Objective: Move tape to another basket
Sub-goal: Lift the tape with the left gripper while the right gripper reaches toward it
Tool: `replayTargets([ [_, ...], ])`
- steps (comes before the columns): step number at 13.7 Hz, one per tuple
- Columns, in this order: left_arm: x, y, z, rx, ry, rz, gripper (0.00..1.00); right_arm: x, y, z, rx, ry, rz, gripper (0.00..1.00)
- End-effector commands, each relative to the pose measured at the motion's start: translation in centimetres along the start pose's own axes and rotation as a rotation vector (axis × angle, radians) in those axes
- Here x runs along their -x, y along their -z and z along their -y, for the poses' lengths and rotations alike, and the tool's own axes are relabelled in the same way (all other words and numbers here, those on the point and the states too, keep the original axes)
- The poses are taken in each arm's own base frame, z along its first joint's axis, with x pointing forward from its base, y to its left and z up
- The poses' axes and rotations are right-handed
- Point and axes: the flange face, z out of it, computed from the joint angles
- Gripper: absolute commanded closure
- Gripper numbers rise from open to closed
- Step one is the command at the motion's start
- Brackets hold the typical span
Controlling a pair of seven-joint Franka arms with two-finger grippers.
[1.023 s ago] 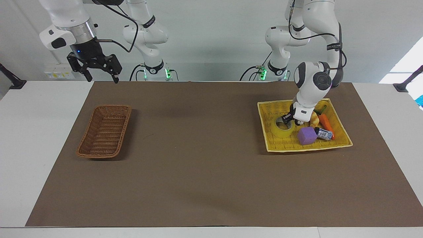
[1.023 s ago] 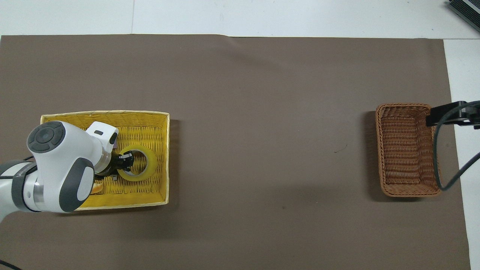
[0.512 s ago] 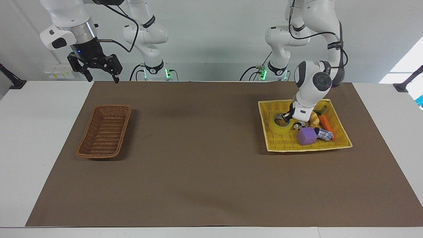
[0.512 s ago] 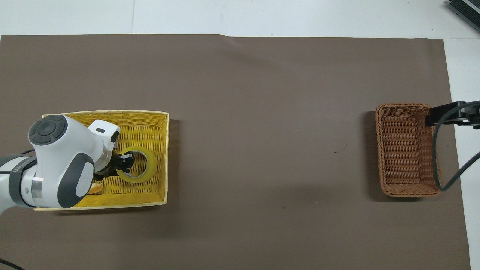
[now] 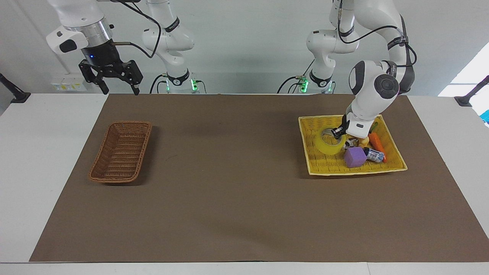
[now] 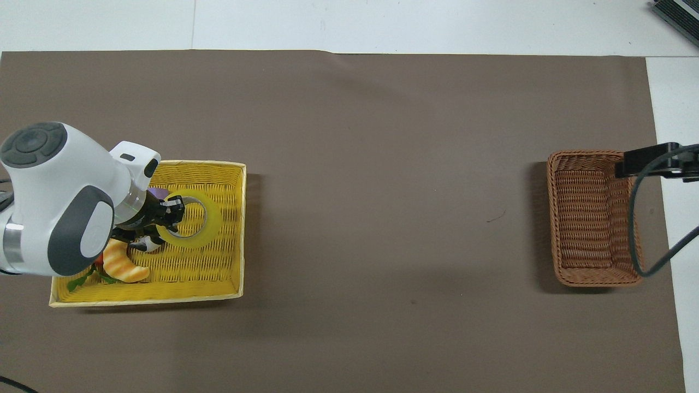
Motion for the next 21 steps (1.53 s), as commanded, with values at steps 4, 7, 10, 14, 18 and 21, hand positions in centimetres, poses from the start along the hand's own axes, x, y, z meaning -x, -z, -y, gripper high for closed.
replayTargets([
  [4,-3.2,2.2,0.8,-0.013,-0.194,0.039,1.0,-1.2,-3.3,4.2,-0.248,-0.139,-0.03,0.0],
  [7,-3.0,2.0,0.7,-0.002,-0.229,0.045,1.0,-2.0,-5.2,8.0,-0.344,-0.175,-0.005,0.0],
  [10,-2.6,2.1,-0.7,0.123,-0.192,0.088,1.0,-1.8,-7.1,12.4,-0.39,-0.199,-0.007,0.0],
  [14,-0.9,2.7,-4.2,0.285,-0.188,0.127,1.0,-1.7,-8.5,14.8,-0.477,-0.26,0.037,0.0],
  [18,2.9,3.0,-10.2,0.34,-0.22,0.135,1.0,-1.3,-13.1,19.2,-0.598,-0.3,0.054,0.0],
  [21,5.3,3.5,-13.9,0.414,-0.247,0.13,1.0,-1.3,-16.5,23.3,-0.609,-0.294,0.031,0.0],
])
